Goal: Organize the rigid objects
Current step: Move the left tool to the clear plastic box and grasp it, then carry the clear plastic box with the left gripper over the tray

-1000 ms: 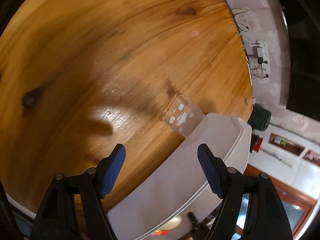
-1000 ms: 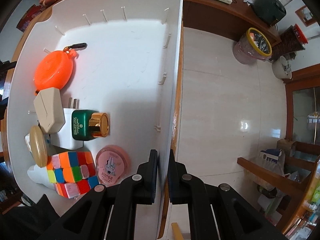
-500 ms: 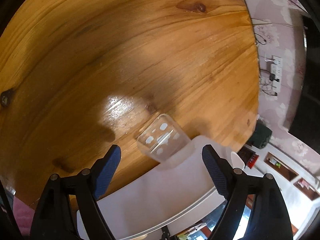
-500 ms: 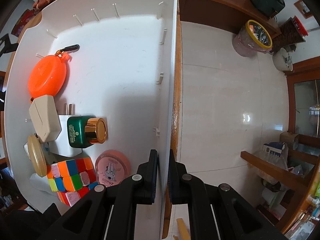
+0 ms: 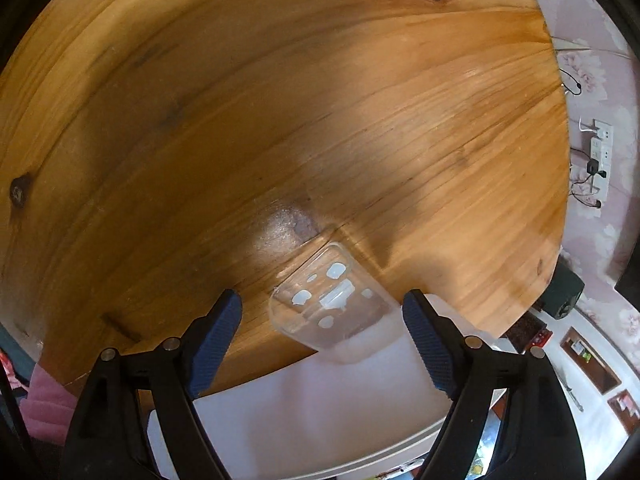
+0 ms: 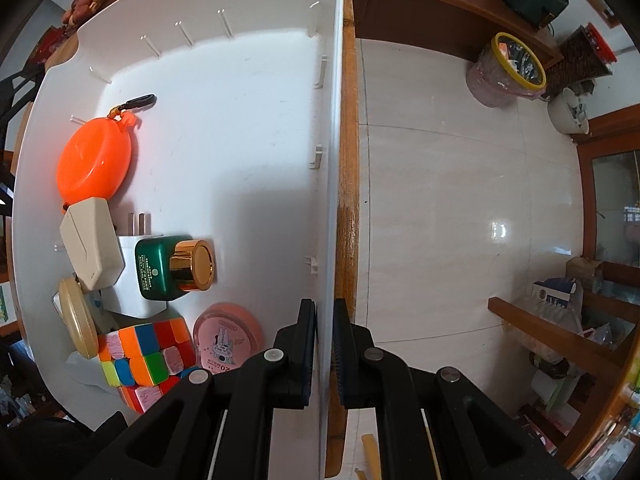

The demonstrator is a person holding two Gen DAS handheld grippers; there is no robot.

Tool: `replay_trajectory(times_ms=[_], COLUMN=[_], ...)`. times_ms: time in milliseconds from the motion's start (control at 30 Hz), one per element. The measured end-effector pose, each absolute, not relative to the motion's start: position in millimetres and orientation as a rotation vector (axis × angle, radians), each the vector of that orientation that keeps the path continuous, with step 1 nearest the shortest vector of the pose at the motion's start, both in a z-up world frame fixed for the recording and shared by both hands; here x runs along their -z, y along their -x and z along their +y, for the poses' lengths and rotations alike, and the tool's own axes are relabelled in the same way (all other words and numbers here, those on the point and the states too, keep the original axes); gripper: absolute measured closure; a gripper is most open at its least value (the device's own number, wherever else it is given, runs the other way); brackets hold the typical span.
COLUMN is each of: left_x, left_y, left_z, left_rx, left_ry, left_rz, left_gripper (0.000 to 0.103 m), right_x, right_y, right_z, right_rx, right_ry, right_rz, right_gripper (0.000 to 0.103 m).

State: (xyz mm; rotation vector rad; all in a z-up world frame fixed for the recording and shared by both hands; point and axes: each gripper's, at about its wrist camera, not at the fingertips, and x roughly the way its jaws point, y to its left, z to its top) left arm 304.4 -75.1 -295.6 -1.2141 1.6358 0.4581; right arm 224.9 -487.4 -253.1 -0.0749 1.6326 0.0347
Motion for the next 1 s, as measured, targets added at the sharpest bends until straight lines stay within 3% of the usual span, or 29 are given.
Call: replay_trajectory(times_ms=[267,400,1000], left_x=[295.8,293.9,270.6], left_y=[-318.7,-324.3,-308.4], left_z=[-86.3,-91.0,-68.4], left_rx=[-0.475,-0.47,-0.471], left_ry=[1.187,1.168,1.139], left_rz=[1.643,1.644,1.566], left_gripper=[0.02,0.032,0.037], right_x=[253.6,253.9,243.2], right_y=[-223.0,-221.7,-212.5], right_z=[-490.4,-491.5,-490.0], right_rx=[-0.041,-0.043,-0.06], right_ry=[0.048,0.036,0.048], right_rz=[1.629,1.625,1.598], right_gripper=[0.094,0.094,0.094])
